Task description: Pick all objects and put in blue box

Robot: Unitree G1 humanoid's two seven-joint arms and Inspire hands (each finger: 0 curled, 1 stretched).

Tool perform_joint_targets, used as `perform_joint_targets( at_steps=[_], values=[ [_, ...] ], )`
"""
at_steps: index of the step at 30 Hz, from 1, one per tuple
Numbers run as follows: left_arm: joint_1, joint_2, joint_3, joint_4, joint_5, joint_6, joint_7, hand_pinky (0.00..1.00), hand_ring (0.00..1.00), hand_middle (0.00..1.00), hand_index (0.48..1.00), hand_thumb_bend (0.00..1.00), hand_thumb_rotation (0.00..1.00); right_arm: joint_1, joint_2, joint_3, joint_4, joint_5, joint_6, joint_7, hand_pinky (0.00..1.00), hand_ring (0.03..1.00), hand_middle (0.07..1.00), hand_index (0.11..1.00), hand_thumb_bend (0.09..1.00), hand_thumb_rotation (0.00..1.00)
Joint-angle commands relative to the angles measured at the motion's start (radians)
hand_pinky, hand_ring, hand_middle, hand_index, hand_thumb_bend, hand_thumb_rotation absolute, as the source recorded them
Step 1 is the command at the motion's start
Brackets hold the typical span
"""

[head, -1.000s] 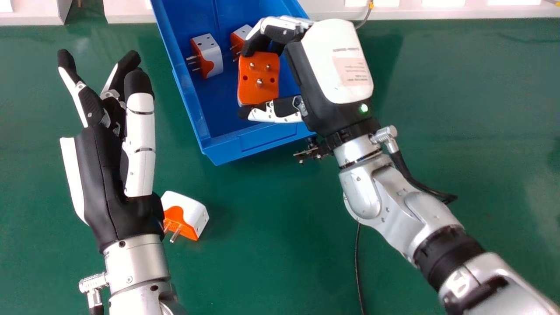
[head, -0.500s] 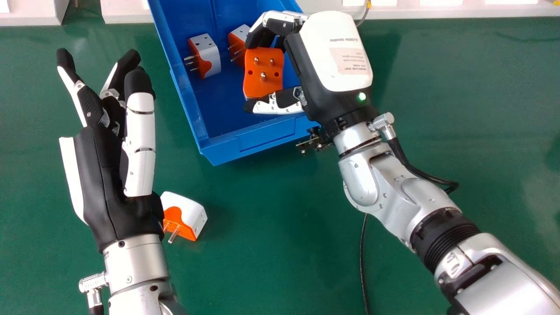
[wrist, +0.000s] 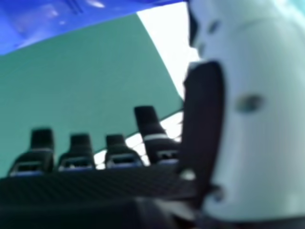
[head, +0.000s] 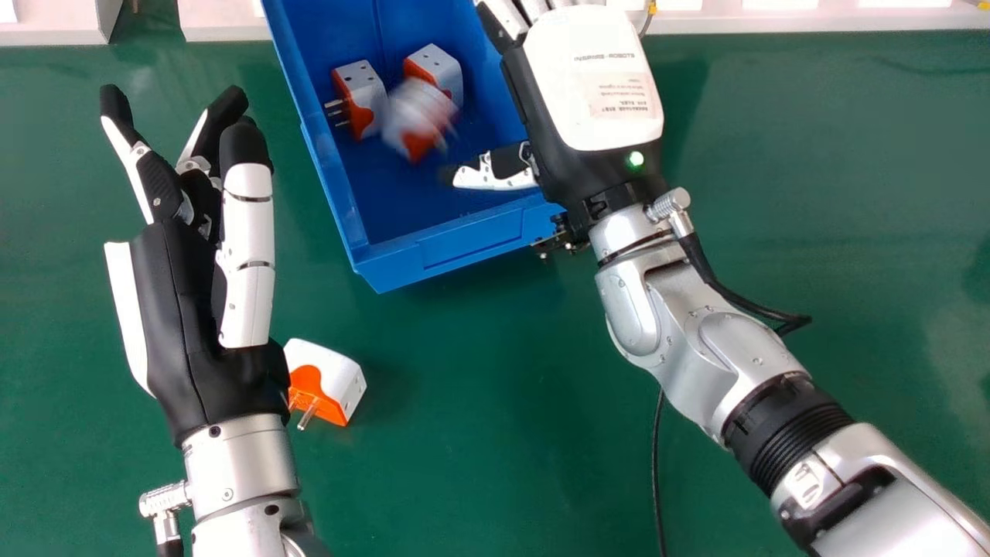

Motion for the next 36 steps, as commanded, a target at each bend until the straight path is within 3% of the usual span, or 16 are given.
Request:
perform_joint_targets(
  at_steps=[1,4,8,13,17,20,22,24,28,33,36],
  values=[
    [-0.001,-0.054,-0.004,-0.018,0.004,-0.017,0.001,0.84,0.86,0.86,0.838,0.57,0.71,-0.006,0.000,-0.002,-0.043,0.000,0.005,-0.013,0.96,1.000,1.000,0.844,0.843,0.20],
    [0.002,-0.054,-0.006,-0.018,0.008,-0.019,0.001,0.84,0.87,0.86,0.838,0.57,0.71,0.010,0.000,-0.003,-0.065,0.001,0.002,-0.028,0.95,1.000,1.000,0.851,0.841,0.22],
    [0.008,-0.056,-0.009,-0.023,0.015,-0.020,0.005,0.83,0.87,0.86,0.839,0.57,0.72,0.084,-0.005,-0.035,-0.183,0.048,-0.042,-0.021,0.98,1.000,1.000,0.933,0.811,0.24],
    [0.015,-0.057,-0.014,-0.035,0.012,-0.010,0.007,0.84,0.87,0.86,0.835,0.57,0.71,0.284,-0.022,-0.082,-0.459,0.125,-0.072,0.054,0.97,1.000,1.000,0.984,0.795,0.32],
    [0.021,-0.056,-0.017,-0.043,0.011,-0.001,0.009,0.84,0.87,0.86,0.834,0.57,0.71,0.462,-0.025,-0.111,-0.691,0.183,-0.047,0.164,0.81,0.981,1.000,0.999,0.846,0.28],
    [0.026,-0.057,-0.021,-0.050,0.010,0.005,0.009,0.85,0.87,0.86,0.840,0.57,0.71,0.582,-0.045,-0.138,-0.822,0.332,-0.050,0.330,0.83,0.971,1.000,1.000,0.855,0.28],
    [0.027,-0.058,-0.022,-0.053,0.004,0.007,0.008,0.85,0.87,0.86,0.841,0.57,0.71,0.680,-0.067,-0.163,-0.911,0.463,-0.001,0.476,0.81,0.958,1.000,1.000,0.858,0.28],
    [0.028,-0.058,-0.021,-0.055,-0.001,0.007,0.007,0.85,0.88,0.87,0.844,0.57,0.70,0.739,-0.088,-0.178,-0.948,0.516,0.027,0.562,0.74,0.917,0.987,0.998,0.869,0.27],
    [0.023,-0.061,-0.022,-0.052,-0.018,0.011,0.001,0.86,0.88,0.87,0.850,0.57,0.69,0.804,-0.144,-0.182,-0.938,0.545,0.044,0.695,0.71,0.874,0.958,0.992,0.859,0.30],
    [0.020,-0.061,-0.028,-0.053,-0.017,0.017,0.003,0.86,0.89,0.88,0.855,0.57,0.68,0.839,-0.185,-0.155,-0.957,0.496,0.079,0.796,0.72,0.874,0.954,0.997,0.836,0.35],
    [0.022,-0.061,-0.028,-0.056,-0.010,0.015,0.008,0.86,0.88,0.88,0.850,0.57,0.69,0.825,-0.218,-0.133,-0.960,0.429,0.091,0.840,0.74,0.862,0.938,0.968,0.818,0.36]
  ],
)
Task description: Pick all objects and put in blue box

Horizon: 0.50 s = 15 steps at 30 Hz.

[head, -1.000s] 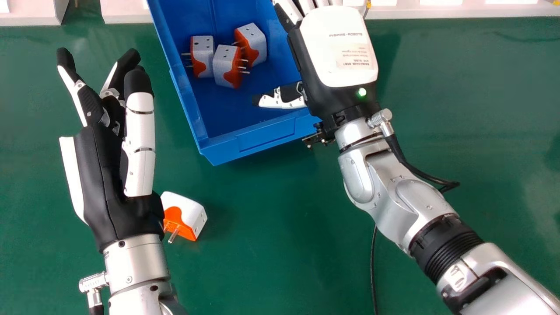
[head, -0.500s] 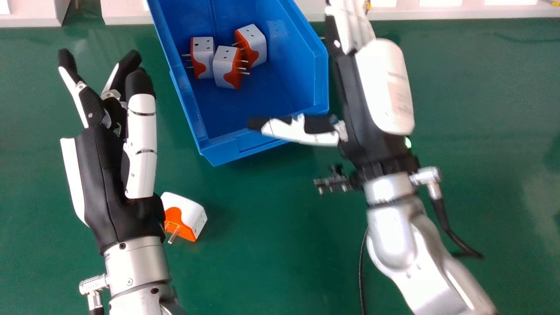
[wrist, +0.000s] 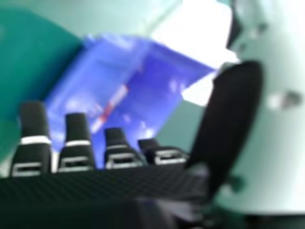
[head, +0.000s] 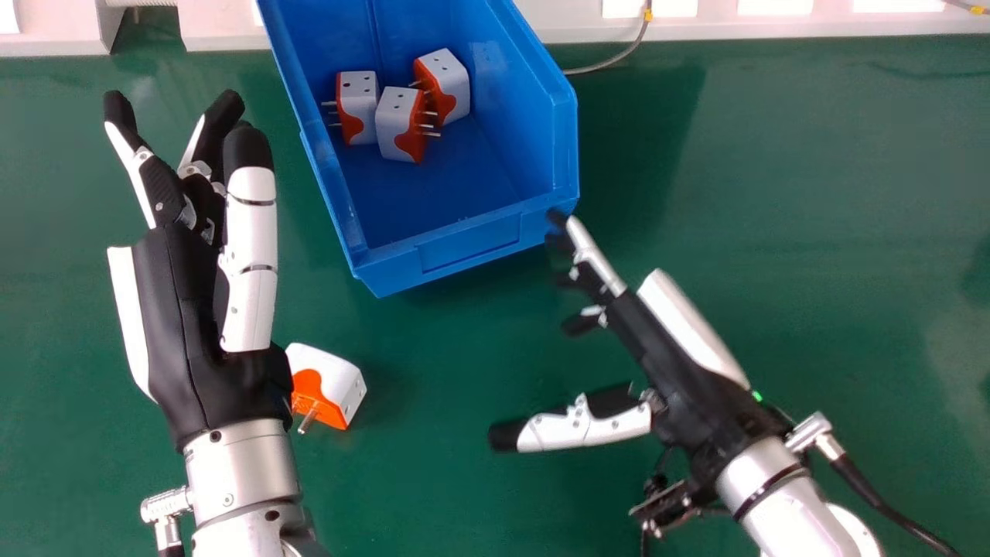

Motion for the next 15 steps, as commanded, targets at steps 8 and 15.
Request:
perform_joint_targets(
  at_steps=[8,15],
  values=[
    [0.007,-0.058,-0.014,-0.034,0.009,-0.005,0.004,0.86,0.88,0.87,0.846,0.57,0.69,-0.065,0.014,0.080,-0.026,-0.140,0.023,0.068,0.67,0.810,0.898,0.925,0.811,0.36],
    [0.011,-0.064,-0.016,-0.036,0.011,-0.007,0.012,0.85,0.88,0.87,0.846,0.57,0.69,-0.135,0.049,0.118,0.149,-0.154,-0.173,-0.036,0.71,0.817,0.888,0.880,0.846,0.33]
  ],
)
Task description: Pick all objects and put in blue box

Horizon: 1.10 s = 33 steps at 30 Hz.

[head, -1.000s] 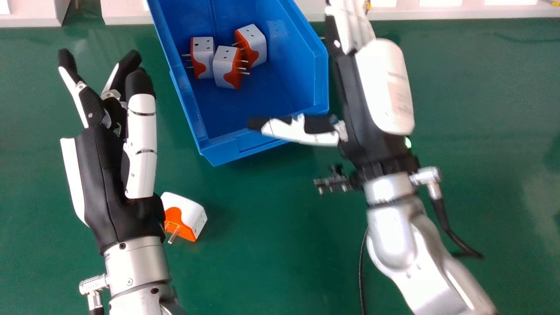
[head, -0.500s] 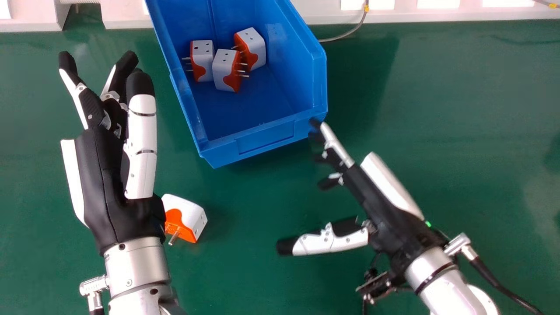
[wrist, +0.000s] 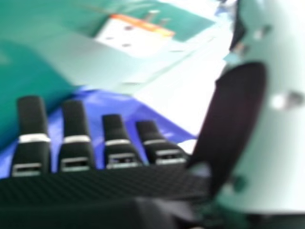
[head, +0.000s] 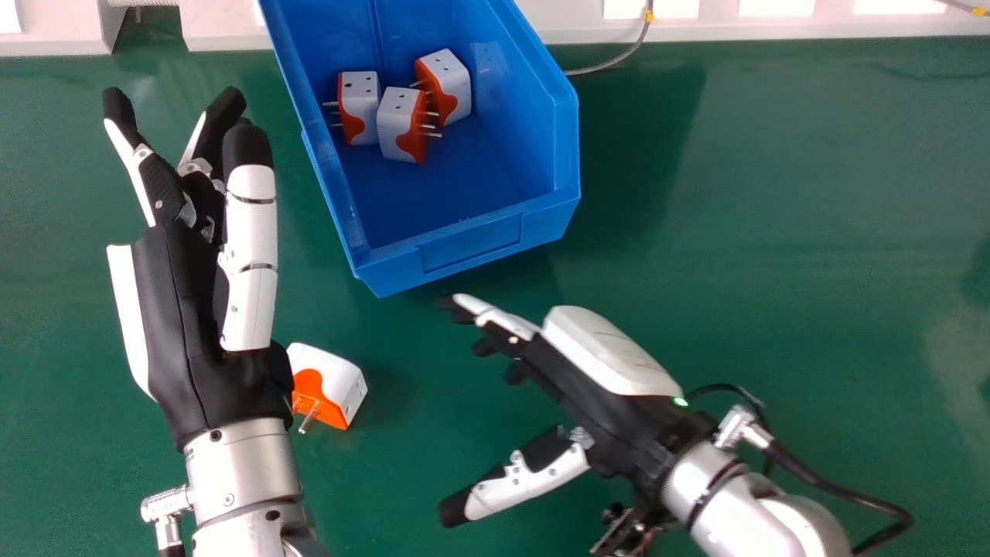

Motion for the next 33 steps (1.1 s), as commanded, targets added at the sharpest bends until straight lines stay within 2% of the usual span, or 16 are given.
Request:
perform_joint_targets(
  at_steps=[1,8,14,18,22,25,27,33],
  values=[
    [0.009,-0.063,-0.010,-0.028,0.010,-0.009,0.007,0.86,0.88,0.87,0.846,0.57,0.69,-0.041,0.011,0.002,0.051,-0.009,-0.082,-0.049,0.73,0.827,0.886,0.870,0.860,0.33],
    [0.010,-0.057,-0.003,-0.031,-0.005,-0.004,-0.001,0.86,0.88,0.87,0.849,0.57,0.69,-0.157,0.039,0.020,0.221,-0.039,-0.172,-0.080,0.80,0.871,0.895,0.865,0.865,0.35],
    [0.006,-0.054,0.004,-0.025,-0.002,-0.011,-0.005,0.86,0.88,0.87,0.847,0.56,0.69,-0.258,0.071,0.041,0.352,-0.084,-0.224,-0.127,0.82,0.886,0.893,0.862,0.867,0.36],
    [0.005,-0.054,0.006,-0.021,0.004,-0.017,-0.005,0.86,0.88,0.87,0.843,0.57,0.69,-0.318,0.095,0.049,0.429,-0.103,-0.249,-0.161,0.82,0.888,0.892,0.857,0.876,0.35],
    [0.000,-0.052,0.010,-0.016,0.001,-0.023,-0.008,0.85,0.87,0.86,0.836,0.57,0.69,-0.362,0.110,0.060,0.473,-0.119,-0.266,-0.174,0.80,0.881,0.884,0.852,0.886,0.36],
    [-0.002,-0.056,0.007,-0.019,-0.001,-0.016,-0.006,0.86,0.87,0.87,0.840,0.57,0.68,-0.391,0.124,0.078,0.504,-0.135,-0.274,-0.186,0.80,0.877,0.879,0.849,0.891,0.35],
    [-0.002,-0.057,0.004,-0.020,0.002,-0.014,-0.005,0.86,0.88,0.87,0.841,0.57,0.68,-0.412,0.136,0.093,0.526,-0.154,-0.278,-0.191,0.80,0.876,0.879,0.849,0.894,0.34],
    [0.000,-0.056,0.004,-0.022,-0.001,-0.019,-0.008,0.85,0.87,0.86,0.834,0.57,0.68,-0.445,0.168,0.116,0.564,-0.175,-0.279,-0.198,0.79,0.864,0.867,0.838,0.899,0.30]
  ],
)
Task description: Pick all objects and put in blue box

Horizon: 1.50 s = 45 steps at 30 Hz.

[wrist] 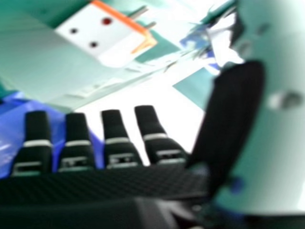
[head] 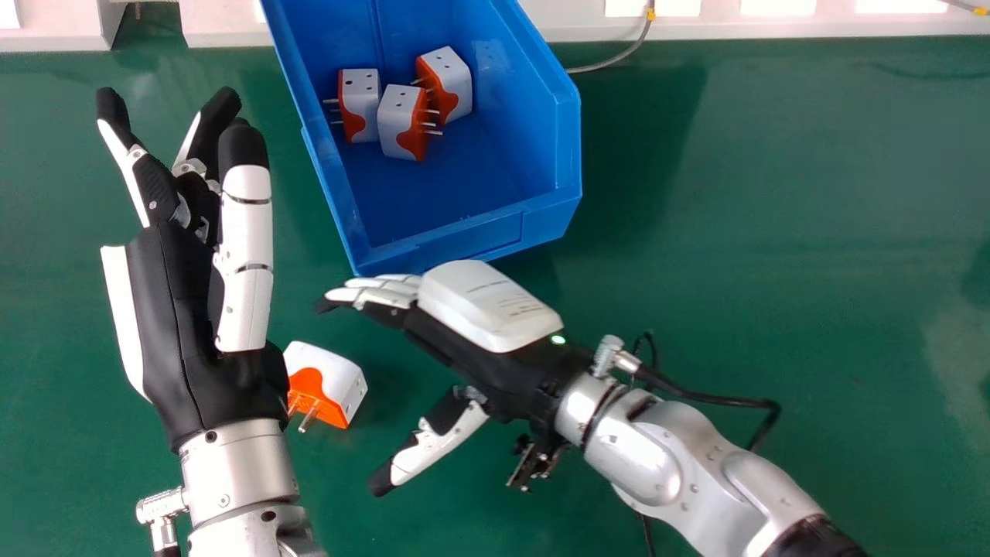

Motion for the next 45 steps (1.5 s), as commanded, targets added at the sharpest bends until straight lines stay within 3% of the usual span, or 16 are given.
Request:
perform_joint_targets(
  at_steps=[1,5,11,19,23,27,30,36,39,41,43,45],
  values=[
    [-0.001,-0.055,-0.004,-0.020,0.002,-0.018,-0.003,0.85,0.87,0.86,0.835,0.57,0.68,-0.032,0.024,0.005,0.001,0.001,-0.016,-0.022,0.79,0.863,0.866,0.837,0.899,0.30],
    [0.000,-0.054,-0.004,-0.023,-0.004,-0.011,-0.005,0.86,0.88,0.87,0.842,0.58,0.68,-0.050,0.046,0.011,0.043,0.012,-0.041,-0.034,0.77,0.854,0.860,0.837,0.893,0.28],
    [-0.005,-0.058,-0.003,-0.020,0.000,-0.010,-0.001,0.86,0.88,0.87,0.840,0.58,0.68,-0.074,0.075,0.024,0.092,-0.002,-0.051,-0.046,0.76,0.848,0.853,0.835,0.878,0.29],
    [-0.009,-0.058,0.002,-0.013,-0.006,-0.019,-0.003,0.86,0.87,0.86,0.833,0.58,0.68,-0.139,0.099,0.057,0.184,-0.045,-0.056,-0.091,0.76,0.846,0.848,0.839,0.856,0.32],
    [-0.011,-0.057,0.003,-0.014,-0.002,-0.015,-0.001,0.85,0.86,0.85,0.829,0.59,0.67,-0.181,0.121,0.079,0.284,-0.069,-0.066,-0.159,0.71,0.823,0.826,0.819,0.831,0.23],
    [-0.010,-0.056,0.001,-0.017,-0.010,-0.014,-0.007,0.86,0.87,0.85,0.826,0.58,0.67,-0.239,0.152,0.133,0.407,-0.133,-0.039,-0.223,0.70,0.815,0.824,0.814,0.832,0.15],
    [-0.008,-0.056,0.001,-0.016,-0.009,-0.018,-0.007,0.85,0.86,0.86,0.831,0.59,0.67,-0.269,0.180,0.167,0.487,-0.168,-0.019,-0.272,0.67,0.813,0.832,0.800,0.847,0.09],
    [-0.013,-0.055,0.004,-0.015,-0.009,-0.018,-0.005,0.84,0.86,0.85,0.831,0.59,0.67,-0.293,0.220,0.208,0.569,-0.196,0.007,-0.366,0.64,0.808,0.841,0.779,0.789,0.03],
    [-0.011,-0.052,0.015,-0.015,-0.009,-0.008,-0.001,0.85,0.88,0.86,0.842,0.59,0.68,-0.291,0.240,0.218,0.590,-0.192,0.019,-0.403,0.59,0.770,0.826,0.717,0.701,0.00],
    [-0.013,-0.051,0.030,-0.015,-0.004,-0.001,0.008,0.86,0.88,0.87,0.848,0.59,0.69,-0.290,0.249,0.223,0.597,-0.188,0.022,-0.414,0.58,0.756,0.819,0.706,0.683,0.00],
    [-0.022,-0.049,0.062,-0.008,0.011,0.002,0.031,0.87,0.89,0.88,0.851,0.57,0.71,-0.286,0.257,0.233,0.601,-0.191,0.020,-0.441,0.56,0.728,0.805,0.690,0.700,0.00],
    [-0.027,-0.050,0.083,-0.005,0.020,0.007,0.047,0.88,0.90,0.88,0.856,0.53,0.74,-0.284,0.260,0.240,0.604,-0.192,0.018,-0.462,0.54,0.676,0.777,0.666,0.746,0.00]
  ],
)
